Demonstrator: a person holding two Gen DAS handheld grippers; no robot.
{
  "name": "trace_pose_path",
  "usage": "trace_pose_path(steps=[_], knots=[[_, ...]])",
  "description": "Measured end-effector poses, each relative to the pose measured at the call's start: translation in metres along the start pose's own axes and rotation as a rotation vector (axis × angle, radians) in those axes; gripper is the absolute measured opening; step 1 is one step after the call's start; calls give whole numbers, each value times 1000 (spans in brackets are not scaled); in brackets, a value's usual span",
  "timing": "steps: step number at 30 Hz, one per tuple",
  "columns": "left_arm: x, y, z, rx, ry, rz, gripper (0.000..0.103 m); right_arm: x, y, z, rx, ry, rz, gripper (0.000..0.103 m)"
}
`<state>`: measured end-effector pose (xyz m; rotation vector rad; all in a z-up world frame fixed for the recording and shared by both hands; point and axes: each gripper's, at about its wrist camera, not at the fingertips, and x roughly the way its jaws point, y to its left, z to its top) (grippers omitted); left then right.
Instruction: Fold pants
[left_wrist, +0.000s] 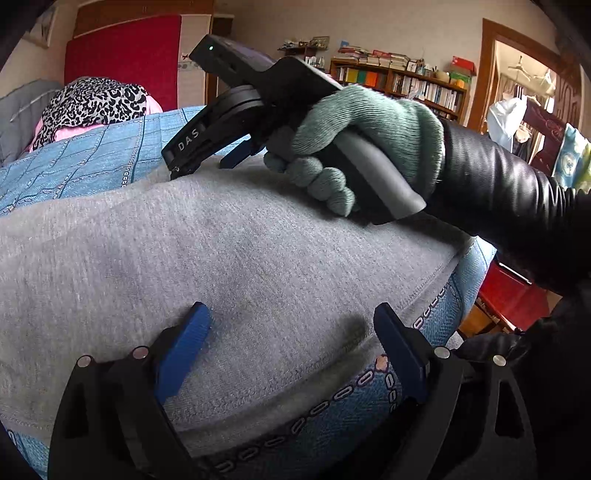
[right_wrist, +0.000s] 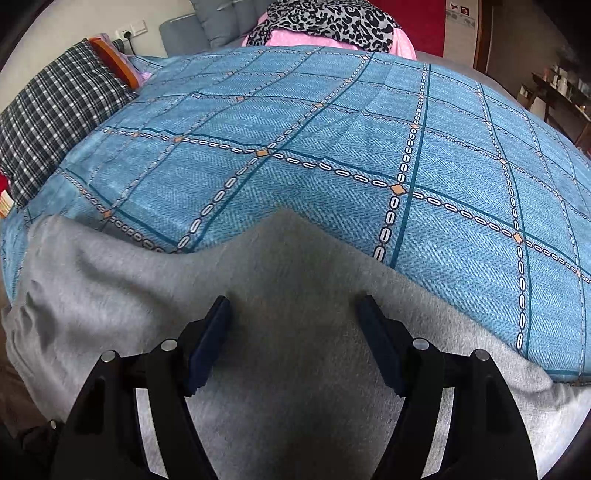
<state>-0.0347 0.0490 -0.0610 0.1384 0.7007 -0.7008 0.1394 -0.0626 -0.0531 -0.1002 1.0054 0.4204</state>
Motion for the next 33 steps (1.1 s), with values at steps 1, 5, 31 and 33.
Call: trace_pose_path(steps=[1, 5, 31, 33], knots=[[0, 0, -1, -6, -6, -2, 89, 2, 0, 3, -1, -5, -18, 73], [0, 1, -1, -7, -13, 0, 89, 19, -5, 14, 18, 7, -46, 75], [6, -4, 70, -69, -53, -4, 98, -140, -186, -124, 347, -237, -352, 76], [16, -7, 75, -74, -44, -13, 98, -145, -207, -135, 409, -238, -366, 76]])
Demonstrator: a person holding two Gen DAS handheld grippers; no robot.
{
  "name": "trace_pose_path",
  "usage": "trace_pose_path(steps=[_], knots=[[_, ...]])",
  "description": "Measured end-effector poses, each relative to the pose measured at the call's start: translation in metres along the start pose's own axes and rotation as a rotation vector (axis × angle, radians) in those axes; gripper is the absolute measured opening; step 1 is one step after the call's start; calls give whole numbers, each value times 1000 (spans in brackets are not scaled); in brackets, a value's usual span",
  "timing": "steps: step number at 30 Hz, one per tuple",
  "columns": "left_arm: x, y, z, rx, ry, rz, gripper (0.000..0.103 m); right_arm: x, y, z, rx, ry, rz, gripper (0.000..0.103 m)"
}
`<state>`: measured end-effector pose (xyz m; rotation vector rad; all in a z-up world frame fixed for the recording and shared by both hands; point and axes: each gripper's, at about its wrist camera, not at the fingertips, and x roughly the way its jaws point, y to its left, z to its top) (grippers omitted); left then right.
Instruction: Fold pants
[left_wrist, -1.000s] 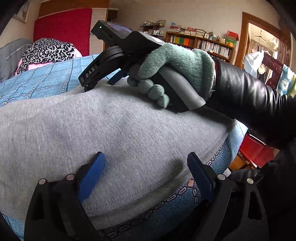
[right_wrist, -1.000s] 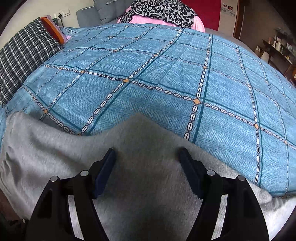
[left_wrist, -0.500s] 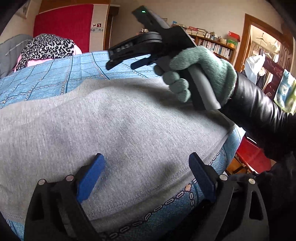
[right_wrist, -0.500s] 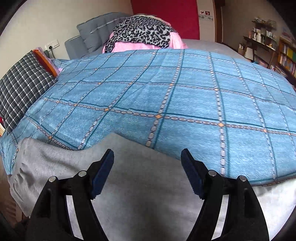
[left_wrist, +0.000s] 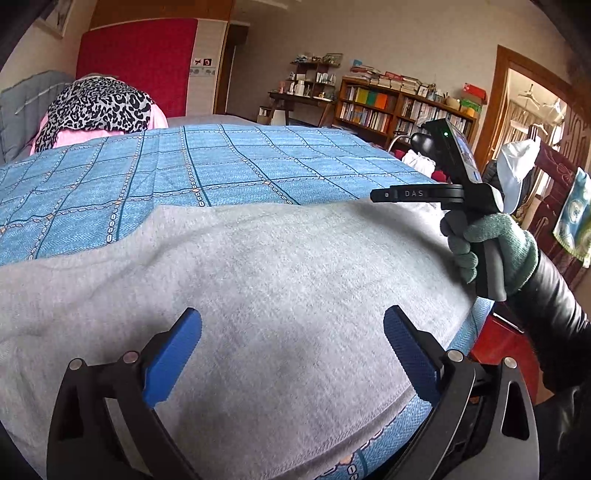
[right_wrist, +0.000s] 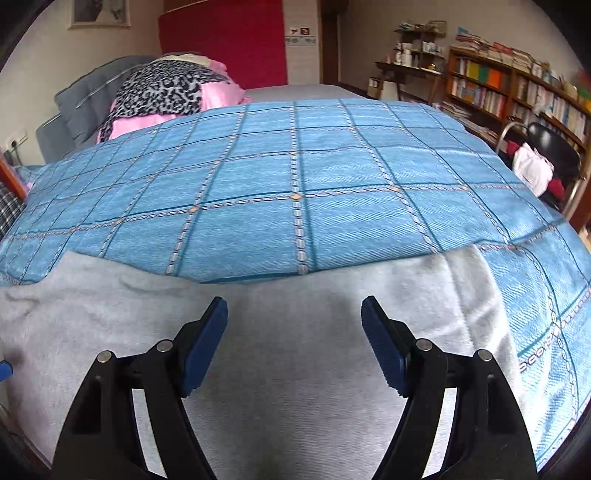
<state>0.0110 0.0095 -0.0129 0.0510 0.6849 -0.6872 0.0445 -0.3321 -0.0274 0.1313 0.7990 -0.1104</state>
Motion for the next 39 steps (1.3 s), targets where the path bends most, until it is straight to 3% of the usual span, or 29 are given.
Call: trace_pose_path(steps=[7, 13, 18, 24, 30, 37, 39], knots=[[37, -14, 1, 12, 79, -29, 98, 19, -51, 5, 93, 21, -52, 76], [49, -33, -21, 167, 85, 66, 98, 32, -54, 3, 99, 45, -42, 76], [48, -29, -14, 116, 102, 47, 98, 5, -56, -6, 122, -33, -10, 76], [47, -32, 2, 74, 106, -2, 98, -62, -78, -49, 224, -172, 17, 76], [56, -61, 20, 123, 95, -52, 98, -122, -117, -100, 313, -279, -1, 77], [78, -97, 38, 164, 108, -114, 98, -140, -171, -150, 463, -257, -21, 77], [85, -105, 42, 171, 115, -122, 98, -137, -180, -162, 501, -245, 15, 69]])
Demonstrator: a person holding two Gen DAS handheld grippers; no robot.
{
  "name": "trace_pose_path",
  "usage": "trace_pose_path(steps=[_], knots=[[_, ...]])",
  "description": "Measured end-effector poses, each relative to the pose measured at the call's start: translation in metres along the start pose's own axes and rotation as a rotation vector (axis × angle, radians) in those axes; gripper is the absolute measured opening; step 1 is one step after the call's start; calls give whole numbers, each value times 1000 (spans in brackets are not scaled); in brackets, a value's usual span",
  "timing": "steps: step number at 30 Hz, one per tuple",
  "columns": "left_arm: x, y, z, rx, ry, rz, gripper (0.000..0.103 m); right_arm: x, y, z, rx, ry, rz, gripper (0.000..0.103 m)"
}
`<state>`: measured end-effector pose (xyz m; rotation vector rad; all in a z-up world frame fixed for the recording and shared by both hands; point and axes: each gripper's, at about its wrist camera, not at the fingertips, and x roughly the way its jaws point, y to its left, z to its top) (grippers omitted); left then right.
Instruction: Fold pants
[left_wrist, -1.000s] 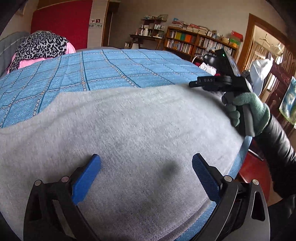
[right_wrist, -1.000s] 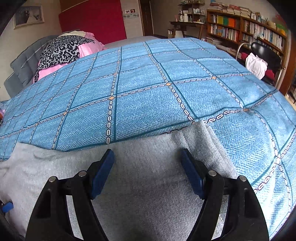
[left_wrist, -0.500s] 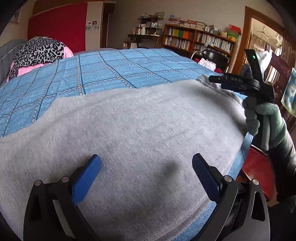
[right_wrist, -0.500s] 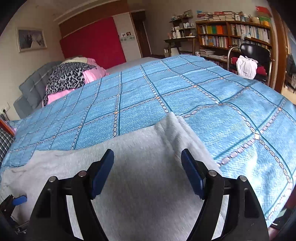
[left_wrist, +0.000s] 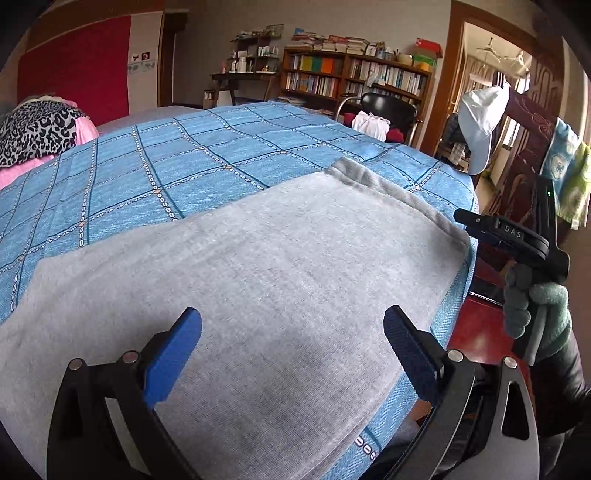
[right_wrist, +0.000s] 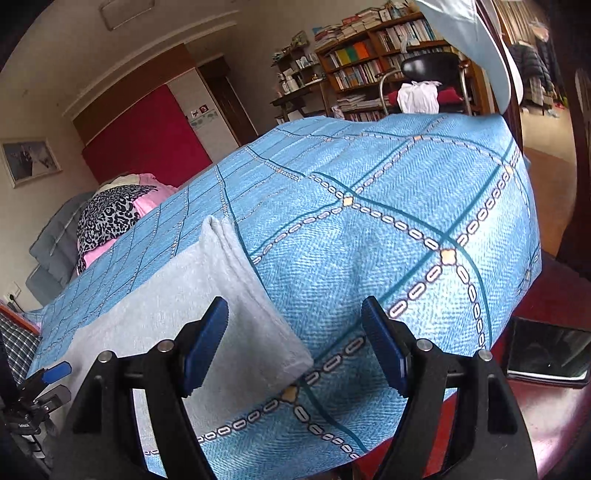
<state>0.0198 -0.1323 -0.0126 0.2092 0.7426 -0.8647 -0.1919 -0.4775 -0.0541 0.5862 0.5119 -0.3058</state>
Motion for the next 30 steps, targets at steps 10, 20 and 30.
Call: trace_pose_path(steps=[10, 20, 30], knots=[[30, -17, 17, -6, 51, -28, 98, 23, 1, -27, 7, 73, 78, 40], [59, -31, 43, -10, 93, -104, 98, 22, -11, -28, 71, 23, 162, 40], [85, -33, 78, -96, 136, -193, 98, 2, 24, -27, -26, -70, 134, 27]])
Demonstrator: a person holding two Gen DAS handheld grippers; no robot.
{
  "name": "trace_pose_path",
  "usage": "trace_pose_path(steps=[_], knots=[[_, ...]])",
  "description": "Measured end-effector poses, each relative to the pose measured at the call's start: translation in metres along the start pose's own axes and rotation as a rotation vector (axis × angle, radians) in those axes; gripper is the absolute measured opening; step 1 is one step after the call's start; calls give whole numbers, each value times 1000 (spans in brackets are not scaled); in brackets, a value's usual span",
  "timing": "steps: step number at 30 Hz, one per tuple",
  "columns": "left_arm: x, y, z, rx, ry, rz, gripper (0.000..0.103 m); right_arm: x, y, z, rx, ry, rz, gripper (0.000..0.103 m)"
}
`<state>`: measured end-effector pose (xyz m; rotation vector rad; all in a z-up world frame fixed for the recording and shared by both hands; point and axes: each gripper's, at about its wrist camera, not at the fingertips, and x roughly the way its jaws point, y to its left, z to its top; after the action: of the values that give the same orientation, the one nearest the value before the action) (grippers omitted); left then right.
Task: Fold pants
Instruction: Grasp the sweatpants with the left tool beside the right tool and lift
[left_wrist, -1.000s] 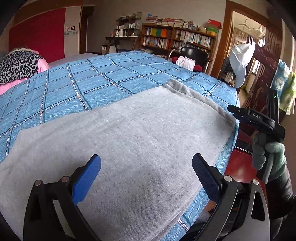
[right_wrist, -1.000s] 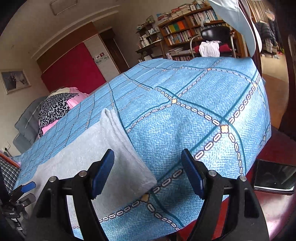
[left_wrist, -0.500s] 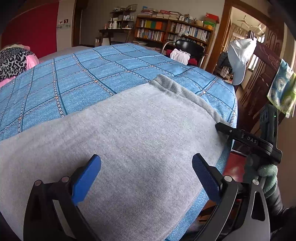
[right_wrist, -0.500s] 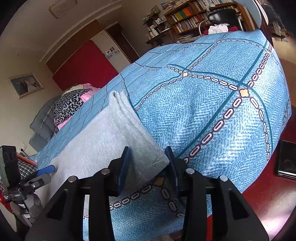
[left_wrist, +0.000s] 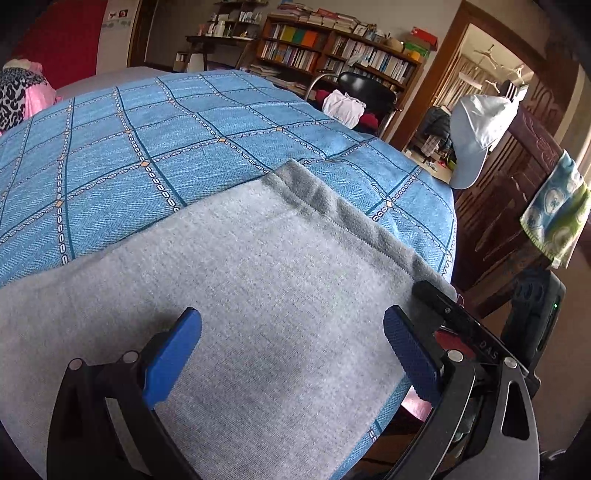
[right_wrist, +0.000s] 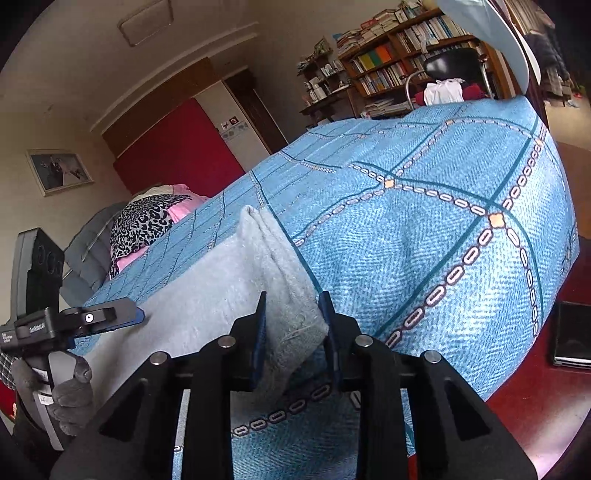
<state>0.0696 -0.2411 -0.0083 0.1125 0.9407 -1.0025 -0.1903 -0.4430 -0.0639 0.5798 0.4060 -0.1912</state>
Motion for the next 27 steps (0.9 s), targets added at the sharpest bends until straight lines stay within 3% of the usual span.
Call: trace_pose_path(steps=[6, 14, 24, 27], knots=[[10, -3, 24, -65, 33, -91, 98, -15, 48, -3, -156, -48, 35, 26], [12, -23, 43, -46, 34, -141, 98, -14, 90, -17, -299, -44, 61, 25], [43, -26, 55, -50, 130, -93, 97, -3, 112, -33, -363, -12, 69, 24], [51, -23, 55, -58, 158, -71, 88, 0, 115, -33, -374, -8, 71, 24]])
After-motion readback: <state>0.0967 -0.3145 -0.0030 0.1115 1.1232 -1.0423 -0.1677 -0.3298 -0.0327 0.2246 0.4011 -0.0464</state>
